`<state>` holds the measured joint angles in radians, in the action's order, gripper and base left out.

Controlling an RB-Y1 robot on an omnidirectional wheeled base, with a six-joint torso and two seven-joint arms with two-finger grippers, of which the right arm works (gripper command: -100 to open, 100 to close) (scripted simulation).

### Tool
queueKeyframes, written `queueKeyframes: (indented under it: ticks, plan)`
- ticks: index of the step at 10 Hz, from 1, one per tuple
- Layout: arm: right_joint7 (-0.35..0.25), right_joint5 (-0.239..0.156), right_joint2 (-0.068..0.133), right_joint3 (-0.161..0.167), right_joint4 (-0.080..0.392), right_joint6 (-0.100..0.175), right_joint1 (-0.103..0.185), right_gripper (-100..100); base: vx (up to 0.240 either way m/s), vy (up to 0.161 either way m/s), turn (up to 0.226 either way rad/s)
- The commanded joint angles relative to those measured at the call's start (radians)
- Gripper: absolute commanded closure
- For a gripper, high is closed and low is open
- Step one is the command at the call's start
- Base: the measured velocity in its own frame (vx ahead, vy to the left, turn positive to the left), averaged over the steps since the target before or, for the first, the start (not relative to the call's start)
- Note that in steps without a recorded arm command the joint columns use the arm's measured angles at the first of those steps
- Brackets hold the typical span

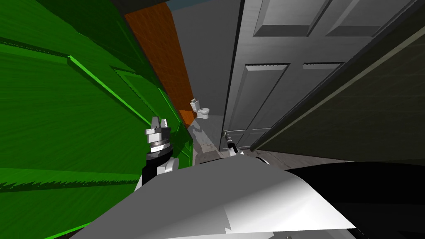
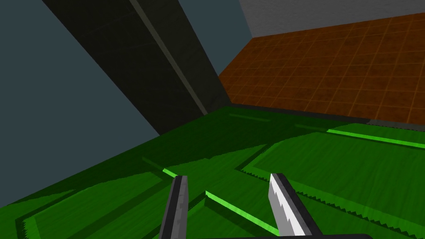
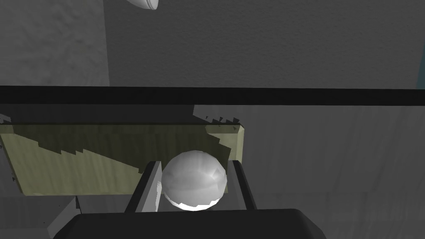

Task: Pull the door open

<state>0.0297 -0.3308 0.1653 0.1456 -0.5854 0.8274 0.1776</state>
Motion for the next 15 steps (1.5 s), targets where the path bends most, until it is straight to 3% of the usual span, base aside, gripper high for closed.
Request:
queueKeyframes:
  ticks: [1,4,6,12,14,15]
  plan:
    - [-0.021,0.001,0.018,0.005,0.008,0.009,-0.007,100,-0.154,-0.001,0.062]
    - [-0.074,0.003,0.066,0.019,0.015,0.031,-0.025,100,-0.21,0.001,0.12]
    - [-0.074,0.003,0.066,0.019,0.015,0.031,-0.025,100,-0.085,-0.011,0.019]
    - [-0.174,0.007,0.157,0.047,0.028,0.072,-0.06,100,-0.105,0.007,0.147]
    - [-0.174,0.007,0.157,0.047,0.028,0.072,-0.06,100,-0.061,0.015,0.011]
    - [-0.203,0.008,0.183,0.054,0.032,0.084,-0.07,100,-0.05,0.042,0.155]
